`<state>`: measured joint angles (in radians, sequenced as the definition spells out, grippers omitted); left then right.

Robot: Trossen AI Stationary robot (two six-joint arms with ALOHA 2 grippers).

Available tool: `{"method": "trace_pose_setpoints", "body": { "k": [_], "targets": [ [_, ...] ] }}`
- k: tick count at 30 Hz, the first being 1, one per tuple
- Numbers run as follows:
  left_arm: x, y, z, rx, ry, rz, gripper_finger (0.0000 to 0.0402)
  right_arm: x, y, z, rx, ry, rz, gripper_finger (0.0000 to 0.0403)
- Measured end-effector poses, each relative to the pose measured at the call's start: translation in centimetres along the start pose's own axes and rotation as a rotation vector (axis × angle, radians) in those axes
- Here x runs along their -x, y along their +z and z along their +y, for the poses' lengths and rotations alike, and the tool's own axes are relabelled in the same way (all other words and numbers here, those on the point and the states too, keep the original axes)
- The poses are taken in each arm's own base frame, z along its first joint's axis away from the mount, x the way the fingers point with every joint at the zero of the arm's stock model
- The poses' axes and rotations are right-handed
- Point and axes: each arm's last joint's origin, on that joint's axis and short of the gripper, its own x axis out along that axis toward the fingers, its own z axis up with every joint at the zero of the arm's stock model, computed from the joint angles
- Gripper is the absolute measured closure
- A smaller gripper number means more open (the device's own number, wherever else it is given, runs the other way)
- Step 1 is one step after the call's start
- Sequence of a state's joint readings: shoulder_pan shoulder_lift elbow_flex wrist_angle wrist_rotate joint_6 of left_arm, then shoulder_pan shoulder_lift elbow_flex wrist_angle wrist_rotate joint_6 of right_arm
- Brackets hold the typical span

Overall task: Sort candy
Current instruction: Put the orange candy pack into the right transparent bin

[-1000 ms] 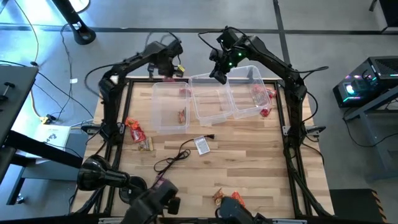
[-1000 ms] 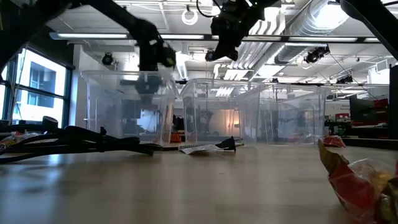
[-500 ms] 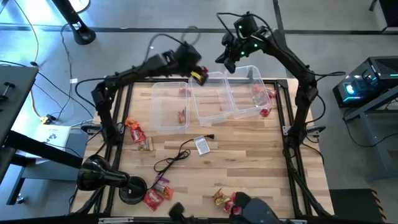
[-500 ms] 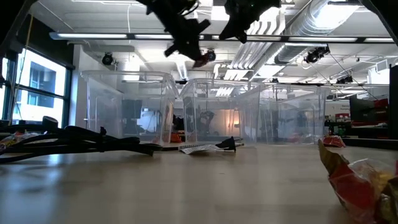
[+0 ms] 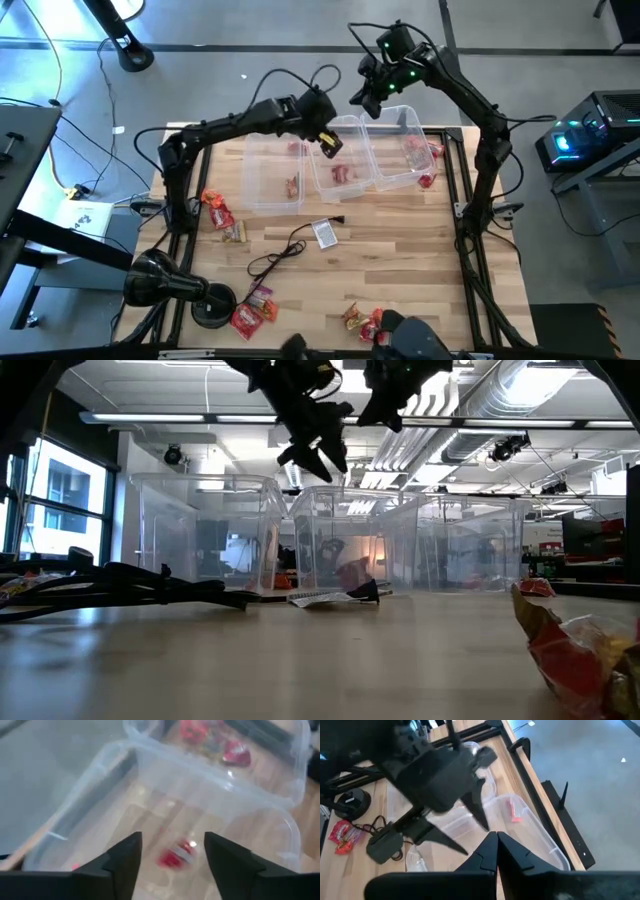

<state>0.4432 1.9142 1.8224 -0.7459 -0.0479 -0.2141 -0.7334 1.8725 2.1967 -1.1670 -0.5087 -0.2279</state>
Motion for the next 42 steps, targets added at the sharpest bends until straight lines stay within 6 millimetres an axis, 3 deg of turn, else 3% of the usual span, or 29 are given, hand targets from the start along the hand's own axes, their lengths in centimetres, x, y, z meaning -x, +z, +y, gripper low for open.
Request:
{"method": "trace_pose_setpoints", "body": {
  "k": [3, 7, 12, 17, 25, 37, 42],
  "targets": [
    [1.3, 1.7, 2.8, 0.095, 0.128, -0.066, 0.0172, 0.0, 0.1, 0.0, 0.003, -0.002, -0.009, 0.0403],
    [1.5, 2.4, 8.7, 0.282, 0.198, -0.072, 0.0168, 0.0, 0.1, 0.0, 0.004, -0.002, -0.010, 0.0403],
    [-1.0, 1.0, 14.8, 0.481, 0.182, 0.050, 0.0168, 0.0, 0.1, 0.0, -0.004, -0.002, -0.010, 0.0403],
    [-5.2, -1.8, 18.3, 0.616, 0.115, 0.265, 0.0174, 0.0, 0.0, 0.0, -0.007, -0.001, -0.005, 0.0403],
    [-9.8, -4.7, 17.5, 0.556, 0.051, 0.478, 0.0179, 0.0, 0.0, 0.0, -0.012, 0.001, 0.003, 0.0403],
    [-11.1, -5.9, 14.6, 0.450, 0.066, 0.597, 0.0179, 0.0, 0.0, 0.0, -0.005, 0.000, 0.003, 0.0403],
    [-11.7, -6.5, 13.8, 0.349, 0.194, 0.630, 0.0179, 0.0, 0.0, 0.0, -0.004, 0.000, 0.003, 0.0403]
  ]
}}
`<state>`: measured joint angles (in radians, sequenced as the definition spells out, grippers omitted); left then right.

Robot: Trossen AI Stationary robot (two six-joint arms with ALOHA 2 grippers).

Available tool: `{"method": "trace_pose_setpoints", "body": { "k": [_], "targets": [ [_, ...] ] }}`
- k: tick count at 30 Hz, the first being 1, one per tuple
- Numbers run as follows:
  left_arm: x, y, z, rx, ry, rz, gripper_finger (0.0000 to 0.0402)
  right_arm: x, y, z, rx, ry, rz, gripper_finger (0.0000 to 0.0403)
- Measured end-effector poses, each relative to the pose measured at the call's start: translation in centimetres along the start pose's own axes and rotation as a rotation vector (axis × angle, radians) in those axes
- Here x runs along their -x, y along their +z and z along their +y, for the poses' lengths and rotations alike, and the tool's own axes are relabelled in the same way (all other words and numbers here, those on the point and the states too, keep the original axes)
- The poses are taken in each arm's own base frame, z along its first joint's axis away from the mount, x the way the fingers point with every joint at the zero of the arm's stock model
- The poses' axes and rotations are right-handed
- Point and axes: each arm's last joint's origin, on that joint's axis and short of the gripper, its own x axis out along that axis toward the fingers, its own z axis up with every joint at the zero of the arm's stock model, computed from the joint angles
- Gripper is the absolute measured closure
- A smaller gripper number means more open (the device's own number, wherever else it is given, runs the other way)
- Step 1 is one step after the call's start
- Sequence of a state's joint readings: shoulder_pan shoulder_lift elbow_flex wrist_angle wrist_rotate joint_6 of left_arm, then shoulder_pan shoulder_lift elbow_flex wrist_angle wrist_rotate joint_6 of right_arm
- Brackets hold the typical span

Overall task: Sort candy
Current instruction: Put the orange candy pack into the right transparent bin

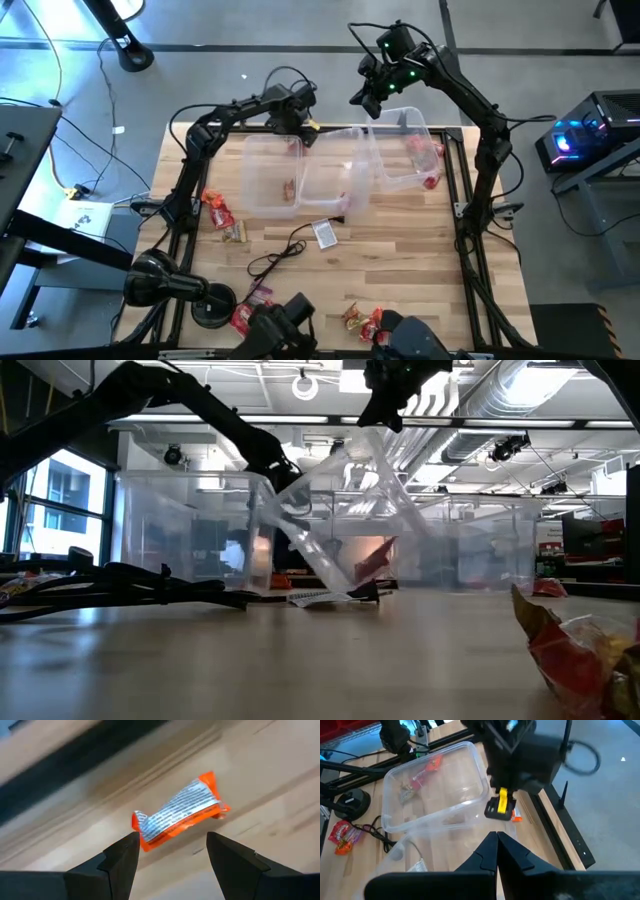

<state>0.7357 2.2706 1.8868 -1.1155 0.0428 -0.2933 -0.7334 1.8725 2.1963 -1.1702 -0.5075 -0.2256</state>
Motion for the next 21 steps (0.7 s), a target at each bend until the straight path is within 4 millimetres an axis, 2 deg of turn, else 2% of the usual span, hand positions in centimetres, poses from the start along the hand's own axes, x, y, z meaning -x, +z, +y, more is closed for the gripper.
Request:
{"method": "trace_pose_setpoints", "body": {
  "k": [16, 21],
  "targets": [
    [0.3, -0.1, -0.6, -0.056, 0.011, -0.023, 0.0179, 0.0, 0.0, 0.0, 0.000, 0.000, 0.000, 0.0403],
    [-1.1, 0.0, -0.8, -0.070, 0.030, 0.003, 0.0188, 0.0, 0.0, 0.0, 0.000, 0.000, 0.000, 0.0403]
  ]
}}
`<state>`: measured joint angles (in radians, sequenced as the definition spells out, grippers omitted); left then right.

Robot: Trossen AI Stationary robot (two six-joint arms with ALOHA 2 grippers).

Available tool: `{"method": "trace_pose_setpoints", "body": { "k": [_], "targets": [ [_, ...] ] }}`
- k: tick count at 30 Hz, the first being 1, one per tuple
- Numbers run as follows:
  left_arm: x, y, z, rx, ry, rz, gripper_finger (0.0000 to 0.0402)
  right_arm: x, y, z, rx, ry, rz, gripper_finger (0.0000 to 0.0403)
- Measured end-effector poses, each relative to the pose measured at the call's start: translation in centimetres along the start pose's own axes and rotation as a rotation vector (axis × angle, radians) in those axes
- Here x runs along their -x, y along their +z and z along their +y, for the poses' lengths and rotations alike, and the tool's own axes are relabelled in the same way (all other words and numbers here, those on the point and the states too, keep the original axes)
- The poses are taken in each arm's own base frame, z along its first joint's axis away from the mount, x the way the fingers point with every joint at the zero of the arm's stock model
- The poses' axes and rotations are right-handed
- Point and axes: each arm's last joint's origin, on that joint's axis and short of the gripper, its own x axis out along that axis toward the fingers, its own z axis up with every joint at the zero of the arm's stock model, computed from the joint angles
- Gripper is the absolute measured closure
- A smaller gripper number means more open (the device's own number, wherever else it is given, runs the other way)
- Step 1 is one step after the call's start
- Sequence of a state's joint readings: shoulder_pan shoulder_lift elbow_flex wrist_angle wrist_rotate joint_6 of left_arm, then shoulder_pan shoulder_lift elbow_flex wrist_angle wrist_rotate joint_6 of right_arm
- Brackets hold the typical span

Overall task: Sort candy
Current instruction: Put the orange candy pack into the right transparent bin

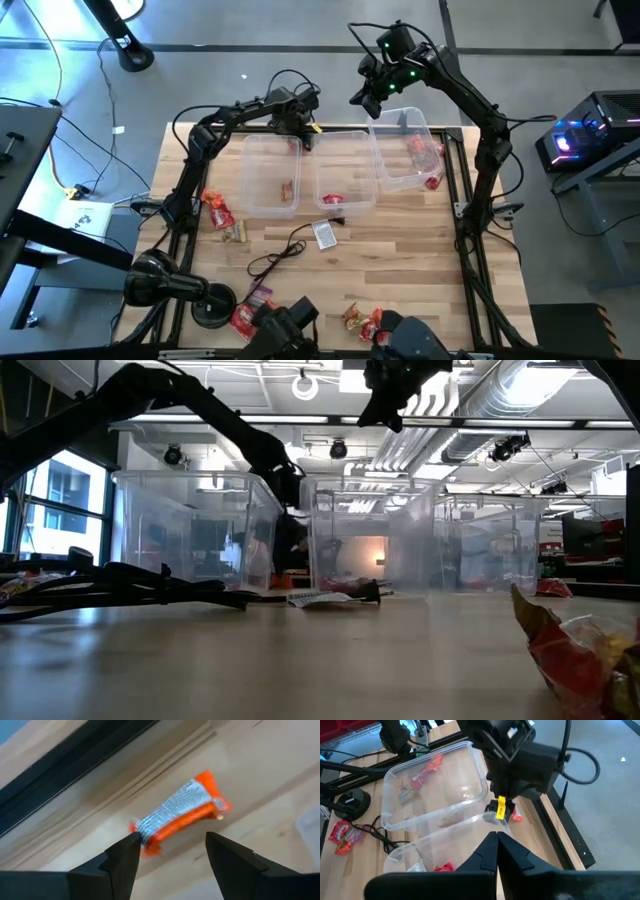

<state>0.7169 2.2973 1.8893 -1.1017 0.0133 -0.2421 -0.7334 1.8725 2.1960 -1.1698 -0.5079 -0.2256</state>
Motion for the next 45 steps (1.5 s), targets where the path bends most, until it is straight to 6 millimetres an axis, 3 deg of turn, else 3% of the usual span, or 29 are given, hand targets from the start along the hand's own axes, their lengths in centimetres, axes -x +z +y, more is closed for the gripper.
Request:
{"method": "trace_pose_setpoints", "body": {
  "k": [5, 12, 20, 25, 30, 34, 40, 45],
  "targets": [
    [-1.5, 0.0, -0.5, -0.001, 0.019, 0.027, 0.0243, 0.0, 0.0, 0.0, 0.000, 0.000, 0.000, 0.0403],
    [-0.3, 0.0, -0.4, -0.005, 0.071, -0.024, 0.0383, 0.0, 0.0, 0.0, 0.003, 0.000, 0.000, 0.0403],
    [4.6, 0.0, 1.2, 0.035, 0.055, -0.150, 0.0396, 0.2, 0.0, 0.0, 0.037, 0.000, -0.003, 0.0403],
    [10.0, -0.4, 0.9, 0.040, 0.037, -0.375, 0.0397, 3.3, 0.9, 1.1, 0.094, -0.016, -0.106, 0.0403],
    [14.7, -0.7, -1.9, -0.070, -0.097, -0.649, 0.0400, 5.8, 1.4, 2.5, 0.151, -0.042, -0.202, 0.0403],
    [16.7, -0.9, -5.5, -0.169, -0.260, -0.819, 0.0401, 8.1, 1.7, 3.8, 0.199, -0.059, -0.290, 0.0403],
    [16.9, -1.2, -11.3, -0.326, -0.426, -0.985, 0.0401, 9.5, 1.8, 4.5, 0.186, -0.067, -0.336, 0.0403],
    [15.0, -0.4, -14.4, -0.324, -0.418, -1.091, 0.0379, 9.6, 1.8, 4.6, 0.120, -0.058, -0.339, 0.0403]
  ]
}}
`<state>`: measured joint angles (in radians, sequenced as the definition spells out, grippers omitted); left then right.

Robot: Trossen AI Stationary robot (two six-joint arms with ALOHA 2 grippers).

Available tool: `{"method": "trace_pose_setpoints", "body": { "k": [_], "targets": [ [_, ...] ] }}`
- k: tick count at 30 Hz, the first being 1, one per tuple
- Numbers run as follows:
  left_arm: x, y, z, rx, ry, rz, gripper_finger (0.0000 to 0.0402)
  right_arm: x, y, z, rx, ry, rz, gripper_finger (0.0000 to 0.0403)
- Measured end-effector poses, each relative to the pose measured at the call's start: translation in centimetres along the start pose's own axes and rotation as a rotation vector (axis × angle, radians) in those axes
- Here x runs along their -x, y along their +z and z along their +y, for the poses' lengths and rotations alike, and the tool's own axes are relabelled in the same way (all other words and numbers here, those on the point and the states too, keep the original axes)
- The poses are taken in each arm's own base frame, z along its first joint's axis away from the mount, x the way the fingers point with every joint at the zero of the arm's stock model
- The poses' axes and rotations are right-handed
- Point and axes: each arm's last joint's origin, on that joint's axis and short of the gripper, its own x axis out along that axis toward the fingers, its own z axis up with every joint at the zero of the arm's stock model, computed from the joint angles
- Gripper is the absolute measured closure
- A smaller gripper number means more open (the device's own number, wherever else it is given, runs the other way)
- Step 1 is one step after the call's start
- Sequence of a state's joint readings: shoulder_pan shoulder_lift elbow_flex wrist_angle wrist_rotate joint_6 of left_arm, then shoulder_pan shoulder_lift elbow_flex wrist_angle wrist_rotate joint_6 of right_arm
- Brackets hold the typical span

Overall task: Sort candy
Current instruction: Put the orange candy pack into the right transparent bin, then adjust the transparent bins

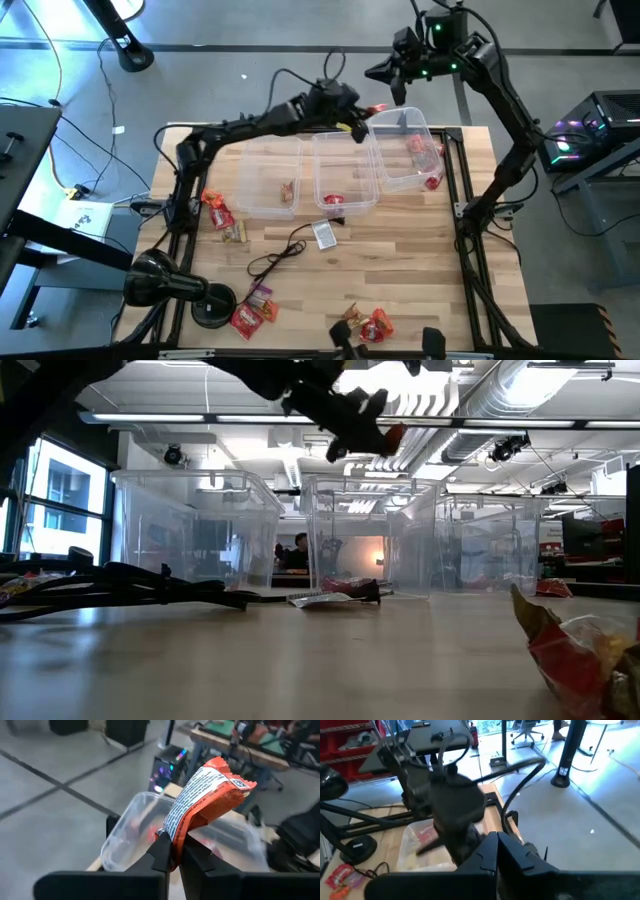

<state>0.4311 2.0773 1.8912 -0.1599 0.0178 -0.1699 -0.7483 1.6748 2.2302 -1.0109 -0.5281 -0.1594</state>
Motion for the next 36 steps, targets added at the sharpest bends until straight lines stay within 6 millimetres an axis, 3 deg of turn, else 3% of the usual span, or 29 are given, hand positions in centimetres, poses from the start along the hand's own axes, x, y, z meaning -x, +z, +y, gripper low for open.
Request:
{"method": "trace_pose_setpoints", "body": {
  "k": [7, 10, 13, 17, 20, 23, 30, 36],
  "targets": [
    [-5.9, -3.4, 1.0, 0.023, -0.097, -0.088, 0.0290, -0.3, 0.0, 0.3, -0.059, 0.010, 0.005, 0.0403],
    [-7.5, -3.3, 0.3, 0.008, -0.161, -0.111, 0.0250, -0.3, 0.0, 0.2, -0.075, 0.010, 0.006, 0.0403],
    [-7.8, -2.7, -0.6, 0.004, -0.171, -0.059, 0.0217, -0.3, 0.0, 0.2, -0.080, 0.012, 0.007, 0.0403],
    [-5.8, -0.5, -0.9, 0.001, -0.189, 0.051, 0.0197, -0.3, -0.4, 0.3, -0.086, 0.015, 0.041, 0.0403],
    [-2.5, 1.9, 0.0, -0.037, -0.161, 0.138, 0.0196, -0.3, -0.7, 0.4, -0.058, 0.020, 0.066, 0.0403],
    [0.5, 3.2, 0.8, -0.073, -0.132, 0.228, 0.0197, -0.3, -0.7, 0.3, -0.021, 0.020, 0.064, 0.0403],
    [4.5, 3.9, 0.4, -0.042, -0.100, 0.339, 0.0197, -0.3, -0.6, 0.3, 0.053, 0.021, 0.059, 0.0403],
    [6.7, 1.2, -2.0, -0.015, -0.028, 0.422, 0.0197, -0.3, -0.6, 0.2, 0.104, 0.024, 0.060, 0.0403]
  ]
}}
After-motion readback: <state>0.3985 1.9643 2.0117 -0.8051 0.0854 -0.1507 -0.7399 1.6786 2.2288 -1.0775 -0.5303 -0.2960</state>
